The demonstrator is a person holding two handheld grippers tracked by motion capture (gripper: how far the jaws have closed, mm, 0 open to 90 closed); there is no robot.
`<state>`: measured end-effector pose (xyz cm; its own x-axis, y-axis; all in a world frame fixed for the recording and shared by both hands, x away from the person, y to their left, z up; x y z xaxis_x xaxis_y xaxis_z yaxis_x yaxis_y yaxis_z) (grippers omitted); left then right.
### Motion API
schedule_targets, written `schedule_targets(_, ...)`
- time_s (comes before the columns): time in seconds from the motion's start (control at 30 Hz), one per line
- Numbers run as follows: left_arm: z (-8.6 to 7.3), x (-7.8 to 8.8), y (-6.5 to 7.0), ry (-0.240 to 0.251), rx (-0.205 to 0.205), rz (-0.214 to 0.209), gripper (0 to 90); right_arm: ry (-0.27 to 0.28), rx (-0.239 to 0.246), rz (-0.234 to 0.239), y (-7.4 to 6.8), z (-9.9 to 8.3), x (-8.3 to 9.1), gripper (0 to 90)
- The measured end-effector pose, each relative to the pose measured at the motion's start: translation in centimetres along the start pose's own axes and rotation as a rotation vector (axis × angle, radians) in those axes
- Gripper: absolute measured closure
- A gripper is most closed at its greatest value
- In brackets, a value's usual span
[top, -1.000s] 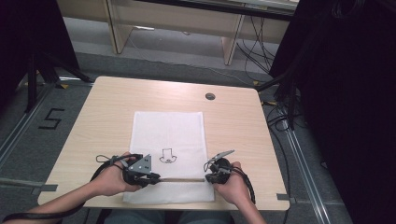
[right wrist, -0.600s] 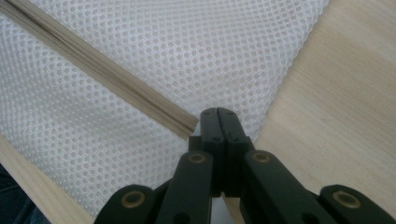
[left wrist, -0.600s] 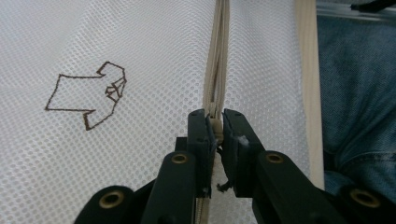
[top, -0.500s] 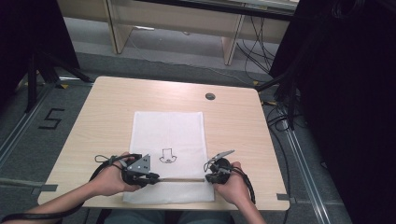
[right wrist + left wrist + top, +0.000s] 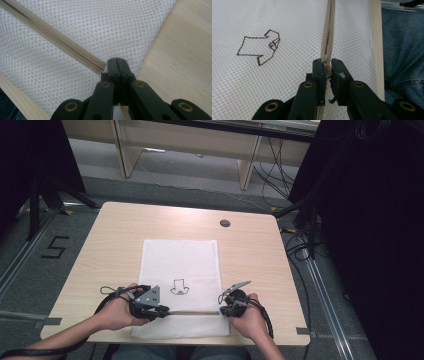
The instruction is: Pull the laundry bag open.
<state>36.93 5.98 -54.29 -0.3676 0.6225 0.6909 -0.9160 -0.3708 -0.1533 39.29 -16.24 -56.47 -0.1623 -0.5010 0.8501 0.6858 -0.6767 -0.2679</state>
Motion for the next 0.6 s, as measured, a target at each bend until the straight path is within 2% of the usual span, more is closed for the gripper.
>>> schedule_targets(0.1,-0.07,0.0,-0.02,-0.007,-0.009,-0.002,81.5,-0.001,0.0,0.0,0.0,0.0,0.0,90.0)
schedule_targets(0.17,-0.01,-0.01,-0.01,0.0,-0.001,-0.001,81.5,-0.001,0.0,0.0,0.0,0.01,0.0,90.0)
schedule_targets(0.23,-0.13,0.06,-0.16,-0.008,-0.014,0.002,81.5,-0.001,-0.001,0.0,0.0,0.0,0.01,90.0)
schedule_targets(0.27,-0.06,0.02,-0.02,0.004,0.004,-0.009,81.4,0.0,-0.001,0.001,0.0,0.0,0.0,90.0)
schedule_targets(0.33,-0.21,0.06,-0.14,-0.005,-0.007,0.005,81.4,-0.001,-0.002,0.001,0.0,-0.01,0.01,90.0)
schedule_targets(0.57,-0.2,0.12,-0.09,-0.004,0.003,-0.003,81.4,0.0,-0.003,0.001,-0.01,-0.01,0.0,90.0)
schedule_targets(0.6,-0.29,0.15,-0.16,-0.008,-0.006,0.002,81.4,0.0,-0.002,0.001,0.0,-0.01,0.0,90.0)
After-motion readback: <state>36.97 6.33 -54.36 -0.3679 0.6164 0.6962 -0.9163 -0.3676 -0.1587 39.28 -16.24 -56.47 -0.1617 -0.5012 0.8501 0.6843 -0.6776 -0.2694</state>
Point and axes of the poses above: each handheld gripper's, and its own axes: x roughly backward along the jaws, z roughly out of its top, y roughly to its right, the point moved 9 cm from there along -x, roughly forward along the jaws, and after that the axes turned 11 degrees about z, right-handed, at the moved point
